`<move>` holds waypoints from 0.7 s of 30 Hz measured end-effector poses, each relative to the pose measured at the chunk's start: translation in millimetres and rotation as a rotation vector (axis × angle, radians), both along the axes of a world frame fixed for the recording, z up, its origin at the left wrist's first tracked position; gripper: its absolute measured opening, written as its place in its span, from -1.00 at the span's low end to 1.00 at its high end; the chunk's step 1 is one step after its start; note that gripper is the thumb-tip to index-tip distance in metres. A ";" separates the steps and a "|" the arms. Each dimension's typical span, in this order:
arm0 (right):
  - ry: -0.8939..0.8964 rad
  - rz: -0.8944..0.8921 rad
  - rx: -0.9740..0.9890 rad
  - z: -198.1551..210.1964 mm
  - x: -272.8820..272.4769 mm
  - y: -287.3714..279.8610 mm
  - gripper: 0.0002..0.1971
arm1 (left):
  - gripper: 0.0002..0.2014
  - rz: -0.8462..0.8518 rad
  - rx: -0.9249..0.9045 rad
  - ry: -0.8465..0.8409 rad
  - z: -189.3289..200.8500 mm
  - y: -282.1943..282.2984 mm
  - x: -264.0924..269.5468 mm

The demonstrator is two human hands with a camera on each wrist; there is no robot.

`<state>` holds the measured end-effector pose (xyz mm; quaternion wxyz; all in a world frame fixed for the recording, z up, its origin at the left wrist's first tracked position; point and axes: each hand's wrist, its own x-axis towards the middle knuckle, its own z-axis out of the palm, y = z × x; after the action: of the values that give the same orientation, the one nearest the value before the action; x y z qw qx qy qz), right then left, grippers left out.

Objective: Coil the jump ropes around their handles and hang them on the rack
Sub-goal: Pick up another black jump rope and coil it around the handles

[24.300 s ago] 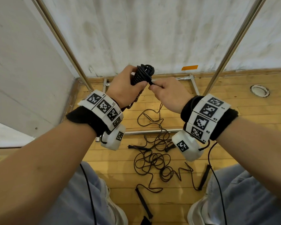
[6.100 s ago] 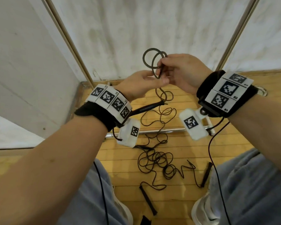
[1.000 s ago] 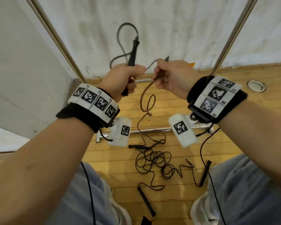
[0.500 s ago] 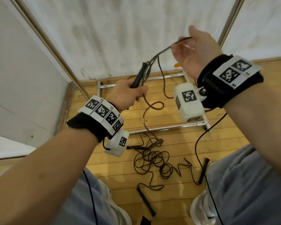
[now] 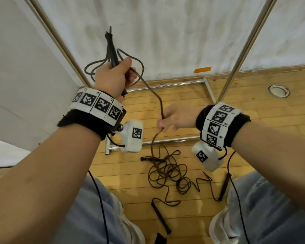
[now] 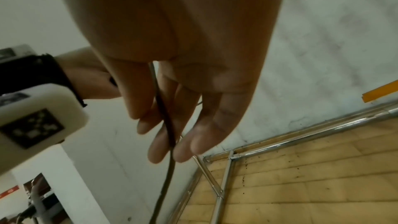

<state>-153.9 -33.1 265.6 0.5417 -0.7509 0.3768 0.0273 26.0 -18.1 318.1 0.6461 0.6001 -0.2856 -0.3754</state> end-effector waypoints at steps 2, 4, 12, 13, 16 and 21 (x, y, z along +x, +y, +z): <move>0.020 0.029 -0.014 -1.8 0.9 0.7 -0.84 | -0.84 0.060 0.001 0.032 0.0 -0.2 4.5; 0.046 0.037 -0.025 -6.3 4.1 4.1 -0.85 | -0.86 0.098 0.002 0.070 0.3 -0.6 6.3; -0.337 -0.436 0.139 19.3 0.0 -12.9 -0.78 | -0.61 -0.076 0.232 -0.180 -15.1 1.1 2.0; -0.468 -0.540 0.189 28.3 -1.3 -18.6 -0.77 | -0.57 -0.168 0.236 -0.169 -17.1 2.1 -1.8; -0.735 -0.722 0.301 47.0 -2.4 -26.6 -0.72 | -0.61 -0.472 0.216 -0.222 -23.2 6.4 -18.3; -0.960 -0.862 0.372 67.7 -8.0 -33.8 -0.71 | -0.75 -0.625 0.204 -0.289 -31.2 8.7 -33.1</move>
<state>-161.9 -66.8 333.2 0.7321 -0.3560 0.3493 -0.4640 -7.1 -9.4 287.0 0.3899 0.5918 -0.5048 -0.4929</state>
